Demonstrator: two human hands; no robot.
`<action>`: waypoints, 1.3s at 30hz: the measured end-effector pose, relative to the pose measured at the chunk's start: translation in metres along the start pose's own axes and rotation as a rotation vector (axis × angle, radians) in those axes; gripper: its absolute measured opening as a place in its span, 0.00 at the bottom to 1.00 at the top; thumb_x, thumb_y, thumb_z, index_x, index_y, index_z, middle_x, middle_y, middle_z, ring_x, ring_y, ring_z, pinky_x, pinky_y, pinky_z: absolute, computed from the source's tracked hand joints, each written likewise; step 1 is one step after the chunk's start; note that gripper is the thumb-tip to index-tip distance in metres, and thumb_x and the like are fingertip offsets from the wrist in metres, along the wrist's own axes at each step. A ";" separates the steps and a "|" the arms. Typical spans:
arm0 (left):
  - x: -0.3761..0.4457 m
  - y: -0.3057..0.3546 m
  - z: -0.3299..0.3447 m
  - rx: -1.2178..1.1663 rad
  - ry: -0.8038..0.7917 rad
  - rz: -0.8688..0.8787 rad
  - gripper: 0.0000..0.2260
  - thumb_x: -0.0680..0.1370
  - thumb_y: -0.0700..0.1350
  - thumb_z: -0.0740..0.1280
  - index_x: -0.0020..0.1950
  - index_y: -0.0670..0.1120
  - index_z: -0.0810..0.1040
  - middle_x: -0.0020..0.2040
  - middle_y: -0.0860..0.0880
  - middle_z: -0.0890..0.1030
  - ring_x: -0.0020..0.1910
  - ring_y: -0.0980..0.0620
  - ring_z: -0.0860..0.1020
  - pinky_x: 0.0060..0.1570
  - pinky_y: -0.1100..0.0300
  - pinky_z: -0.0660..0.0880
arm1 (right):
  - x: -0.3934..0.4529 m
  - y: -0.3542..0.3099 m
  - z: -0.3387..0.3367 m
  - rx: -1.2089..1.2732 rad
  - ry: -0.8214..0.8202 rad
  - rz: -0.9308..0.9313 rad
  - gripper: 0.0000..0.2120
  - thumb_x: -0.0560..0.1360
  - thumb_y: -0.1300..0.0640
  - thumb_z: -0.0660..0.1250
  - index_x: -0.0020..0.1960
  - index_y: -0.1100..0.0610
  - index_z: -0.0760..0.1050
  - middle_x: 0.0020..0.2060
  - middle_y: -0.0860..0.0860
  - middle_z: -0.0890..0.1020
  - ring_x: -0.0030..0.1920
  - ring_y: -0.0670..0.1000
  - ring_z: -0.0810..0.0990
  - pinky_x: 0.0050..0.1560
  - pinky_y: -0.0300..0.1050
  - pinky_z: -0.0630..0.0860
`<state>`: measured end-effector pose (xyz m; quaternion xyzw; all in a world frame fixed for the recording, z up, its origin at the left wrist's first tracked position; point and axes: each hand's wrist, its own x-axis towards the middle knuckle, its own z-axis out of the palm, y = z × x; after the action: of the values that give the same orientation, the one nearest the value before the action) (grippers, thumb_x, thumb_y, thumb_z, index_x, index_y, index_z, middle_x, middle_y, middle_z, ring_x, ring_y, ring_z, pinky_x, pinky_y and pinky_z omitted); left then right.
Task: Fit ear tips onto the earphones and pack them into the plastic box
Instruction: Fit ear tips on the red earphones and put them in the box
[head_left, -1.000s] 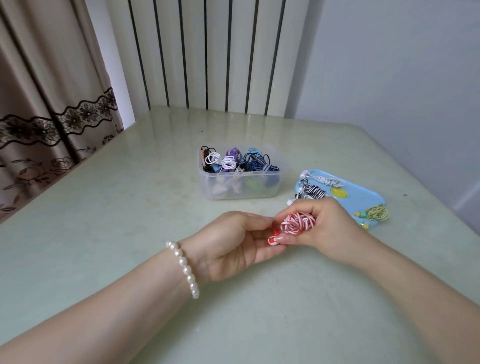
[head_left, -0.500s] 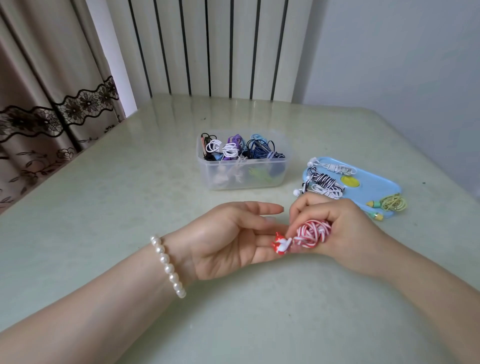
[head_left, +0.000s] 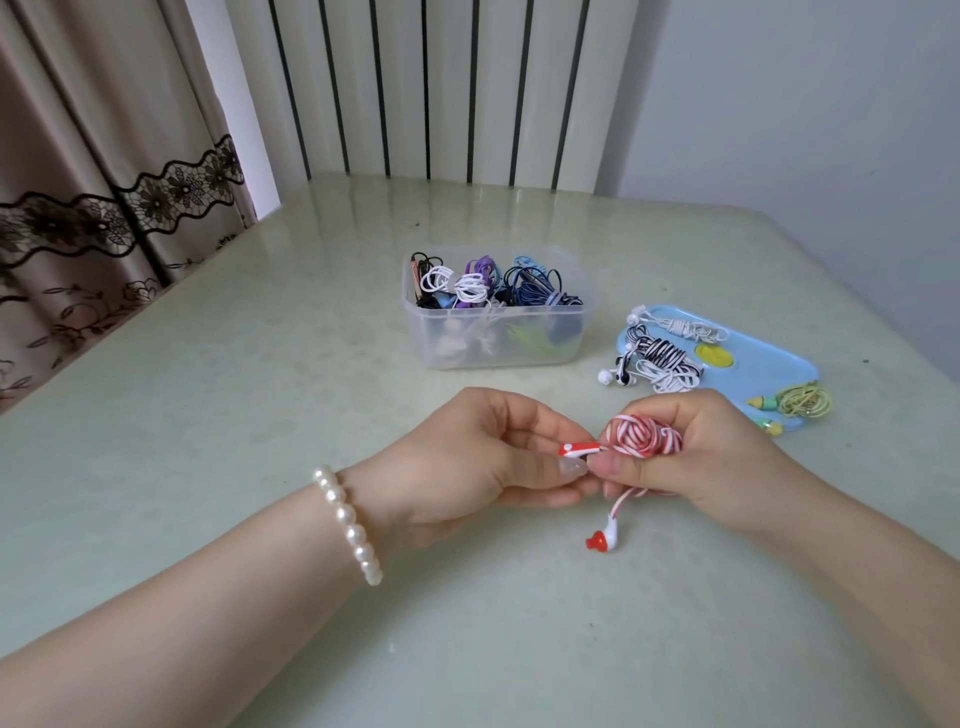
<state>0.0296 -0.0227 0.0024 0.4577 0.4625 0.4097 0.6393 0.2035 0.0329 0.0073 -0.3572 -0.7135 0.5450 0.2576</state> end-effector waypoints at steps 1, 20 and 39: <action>0.001 -0.001 0.001 0.019 0.016 0.021 0.06 0.73 0.32 0.65 0.48 0.36 0.78 0.43 0.40 0.82 0.40 0.51 0.82 0.44 0.63 0.80 | 0.000 0.001 0.000 0.013 0.012 0.007 0.07 0.61 0.61 0.71 0.35 0.64 0.77 0.27 0.53 0.81 0.29 0.45 0.79 0.31 0.32 0.73; 0.011 -0.004 0.003 0.198 0.223 0.119 0.01 0.72 0.38 0.70 0.40 0.41 0.80 0.38 0.42 0.83 0.30 0.51 0.78 0.36 0.55 0.72 | 0.010 0.013 -0.012 -0.466 0.214 -0.065 0.09 0.73 0.62 0.67 0.40 0.48 0.78 0.42 0.48 0.78 0.41 0.38 0.75 0.42 0.25 0.68; 0.016 0.012 -0.032 0.269 0.400 0.250 0.04 0.72 0.35 0.69 0.39 0.42 0.81 0.29 0.53 0.81 0.27 0.60 0.75 0.31 0.68 0.74 | 0.008 0.002 -0.003 -0.175 0.259 -0.248 0.10 0.64 0.57 0.71 0.44 0.47 0.79 0.29 0.43 0.80 0.34 0.42 0.76 0.42 0.33 0.73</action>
<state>0.0011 0.0019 0.0055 0.5019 0.5699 0.5026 0.4130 0.2017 0.0414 0.0061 -0.3547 -0.7576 0.3947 0.3801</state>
